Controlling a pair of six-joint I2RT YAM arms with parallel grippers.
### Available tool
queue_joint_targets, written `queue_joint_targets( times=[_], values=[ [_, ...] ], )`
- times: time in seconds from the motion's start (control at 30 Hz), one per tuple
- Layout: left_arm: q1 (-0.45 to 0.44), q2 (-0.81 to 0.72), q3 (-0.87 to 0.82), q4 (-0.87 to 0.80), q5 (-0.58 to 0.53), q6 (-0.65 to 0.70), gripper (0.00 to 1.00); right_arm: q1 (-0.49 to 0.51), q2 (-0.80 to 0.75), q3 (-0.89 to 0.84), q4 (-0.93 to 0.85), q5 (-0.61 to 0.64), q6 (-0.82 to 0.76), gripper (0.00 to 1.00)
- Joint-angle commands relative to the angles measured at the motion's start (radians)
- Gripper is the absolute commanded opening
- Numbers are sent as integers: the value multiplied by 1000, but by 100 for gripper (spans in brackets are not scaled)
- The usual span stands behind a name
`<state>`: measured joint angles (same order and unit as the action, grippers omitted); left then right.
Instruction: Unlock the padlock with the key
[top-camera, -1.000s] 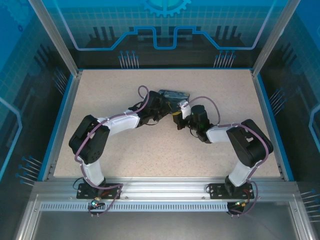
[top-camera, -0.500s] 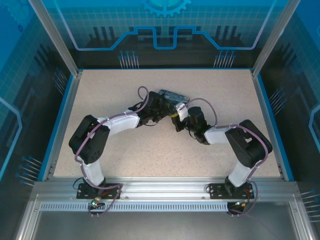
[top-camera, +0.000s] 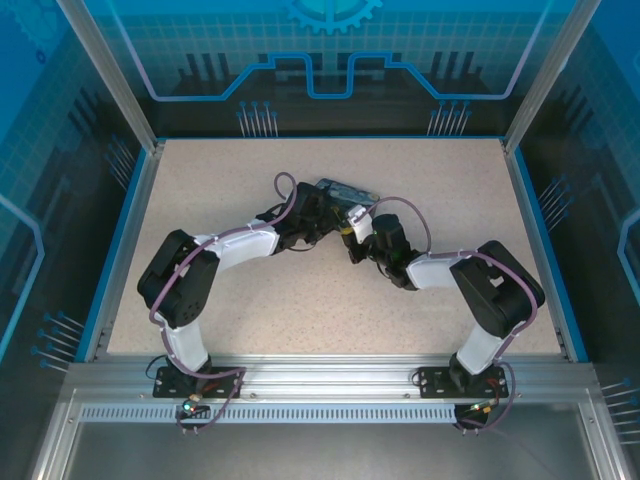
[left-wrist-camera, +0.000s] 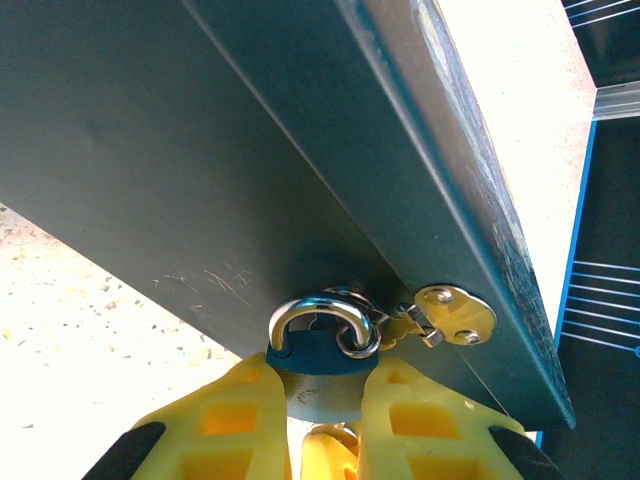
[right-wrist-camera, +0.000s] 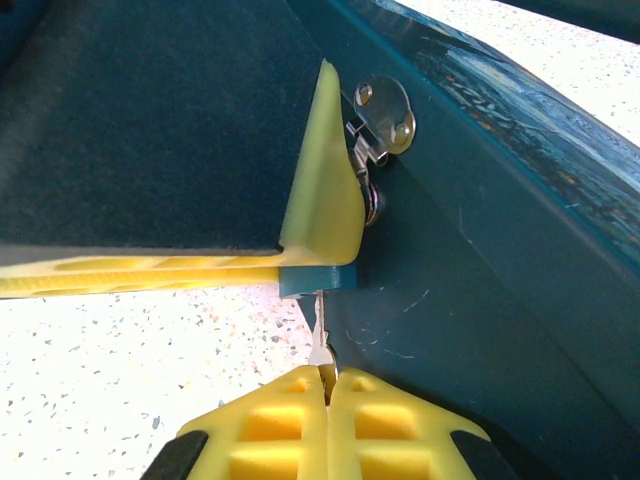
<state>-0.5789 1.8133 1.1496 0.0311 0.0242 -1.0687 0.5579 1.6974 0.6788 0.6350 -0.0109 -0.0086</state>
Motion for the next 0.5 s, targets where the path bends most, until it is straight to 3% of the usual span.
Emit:
queue_joint_targets(
  times=[0.0, 0.13, 0.27, 0.47],
  values=[
    [-15, 1, 24, 32, 62, -7, 16, 34, -38, 27, 77, -34, -31, 0],
    [-16, 4, 22, 32, 62, -5, 15, 14, -36, 16, 133, -63, 19, 0],
    [-15, 9, 18, 39, 66, -9, 15, -48, -25, -4, 224, -196, 151, 0],
    [-16, 15, 15, 56, 70, -12, 15, -73, 6, 14, 235, -298, 228, 0]
  ],
)
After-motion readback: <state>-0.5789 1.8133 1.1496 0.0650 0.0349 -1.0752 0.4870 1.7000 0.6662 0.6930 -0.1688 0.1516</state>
